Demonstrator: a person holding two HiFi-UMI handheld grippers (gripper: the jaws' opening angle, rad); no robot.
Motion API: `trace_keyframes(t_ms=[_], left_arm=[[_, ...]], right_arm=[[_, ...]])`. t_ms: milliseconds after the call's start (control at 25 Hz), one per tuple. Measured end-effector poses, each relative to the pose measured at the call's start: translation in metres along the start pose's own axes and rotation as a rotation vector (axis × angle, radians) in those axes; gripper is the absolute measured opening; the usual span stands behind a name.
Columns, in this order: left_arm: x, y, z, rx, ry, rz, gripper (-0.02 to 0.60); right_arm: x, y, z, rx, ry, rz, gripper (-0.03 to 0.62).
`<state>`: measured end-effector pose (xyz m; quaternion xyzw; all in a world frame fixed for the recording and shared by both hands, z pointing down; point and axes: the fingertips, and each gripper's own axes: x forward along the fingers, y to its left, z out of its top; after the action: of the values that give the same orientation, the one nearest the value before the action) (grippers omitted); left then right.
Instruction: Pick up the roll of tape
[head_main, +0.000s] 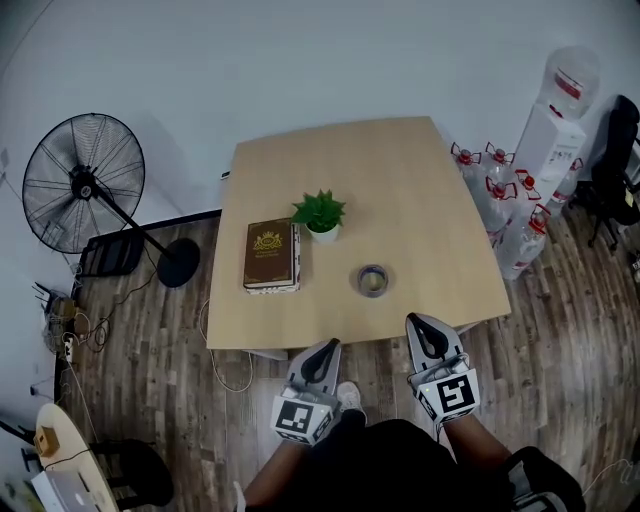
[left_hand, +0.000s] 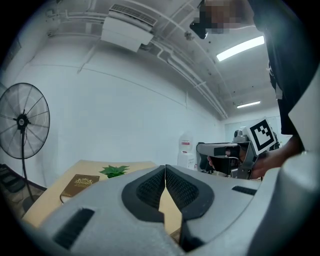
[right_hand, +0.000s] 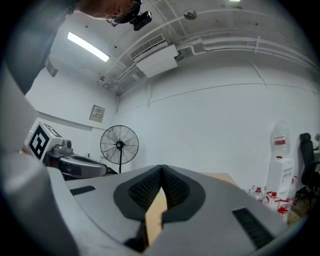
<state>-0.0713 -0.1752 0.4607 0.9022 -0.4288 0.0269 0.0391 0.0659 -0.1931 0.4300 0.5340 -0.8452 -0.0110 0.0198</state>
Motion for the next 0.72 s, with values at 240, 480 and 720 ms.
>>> trace_keyframes(t_ms=[240,480,720], left_arm=[[0.026,0.050,0.008,-0.014,-0.009,-0.004,0.008],[0.052,0.085,0.023,-0.006,-0.044,-0.027,0.008],[0.065,0.105,0.018,-0.022,-0.036,-0.057,0.008]], right_arm=[[0.061,0.003,0.000,-0.022,0.020,0.016,-0.008],[0.103,-0.006,-0.004,-0.041,0.063,-0.024,-0.006],[0.126,-0.010,-0.011,-0.044,0.102,-0.048,-0.006]])
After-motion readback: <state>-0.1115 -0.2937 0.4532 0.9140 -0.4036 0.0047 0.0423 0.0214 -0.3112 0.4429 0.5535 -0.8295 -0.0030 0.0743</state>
